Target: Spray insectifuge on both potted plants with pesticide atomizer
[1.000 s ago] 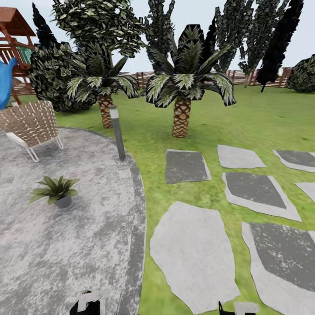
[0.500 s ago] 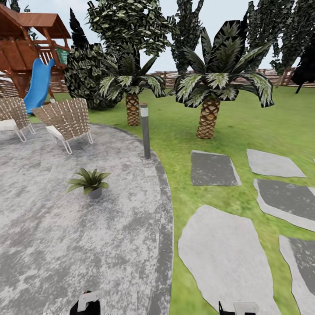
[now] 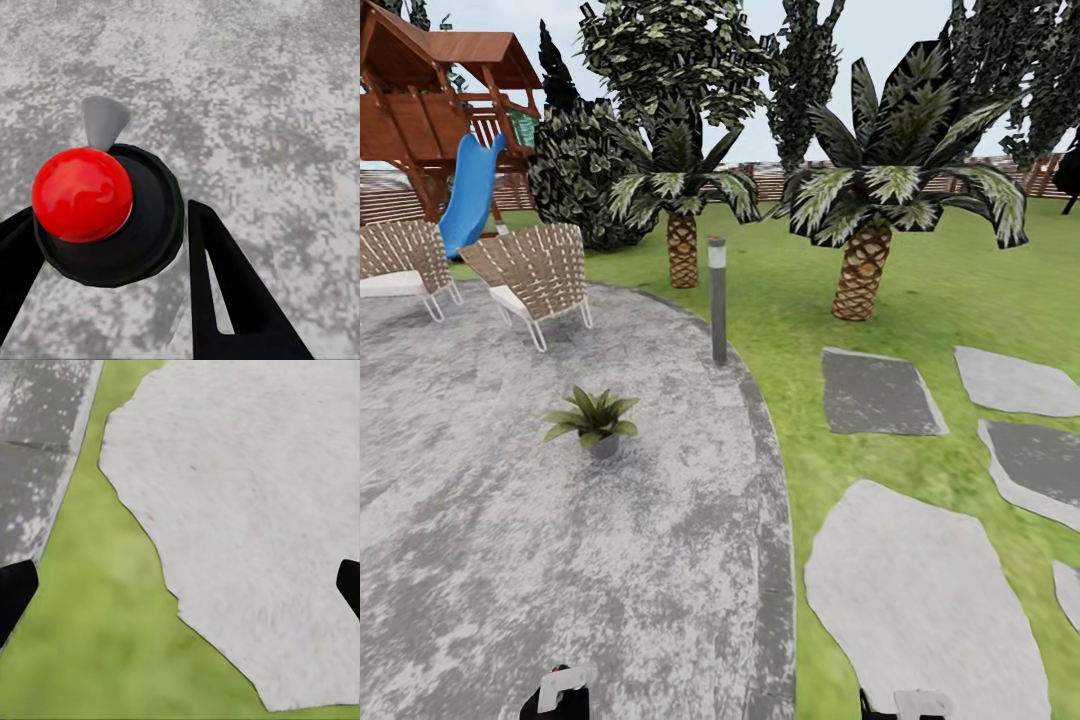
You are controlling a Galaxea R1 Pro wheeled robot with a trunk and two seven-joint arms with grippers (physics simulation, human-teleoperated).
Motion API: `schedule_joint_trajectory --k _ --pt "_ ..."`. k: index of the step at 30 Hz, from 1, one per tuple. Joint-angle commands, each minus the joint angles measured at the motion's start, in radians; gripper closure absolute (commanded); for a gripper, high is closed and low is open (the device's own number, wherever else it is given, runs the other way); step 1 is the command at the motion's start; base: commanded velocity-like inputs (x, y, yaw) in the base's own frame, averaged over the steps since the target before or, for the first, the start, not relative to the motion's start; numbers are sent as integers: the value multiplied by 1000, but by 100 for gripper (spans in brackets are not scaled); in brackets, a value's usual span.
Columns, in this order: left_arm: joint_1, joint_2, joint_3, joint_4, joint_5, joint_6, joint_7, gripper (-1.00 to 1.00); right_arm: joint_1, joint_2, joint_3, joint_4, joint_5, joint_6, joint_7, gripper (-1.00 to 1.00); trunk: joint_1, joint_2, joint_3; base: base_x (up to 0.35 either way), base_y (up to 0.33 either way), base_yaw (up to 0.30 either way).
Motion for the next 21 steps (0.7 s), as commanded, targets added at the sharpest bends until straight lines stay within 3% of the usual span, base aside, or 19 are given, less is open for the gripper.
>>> schedule_joint_trajectory --k 1,8,21 --pt "-1 0 -2 1 4 -3 1 100 0 0 1 1 5 -2 -6 -100 0 0 -1 271 90 0" --pt "-1 0 -2 1 4 -5 1 100 0 0 1 1 5 -2 -6 -100 0 0 -1 286 144 0" --pt "-1 0 -2 0 4 -5 1 100 0 0 1 1 5 -2 -6 -100 0 0 -1 178 270 0"
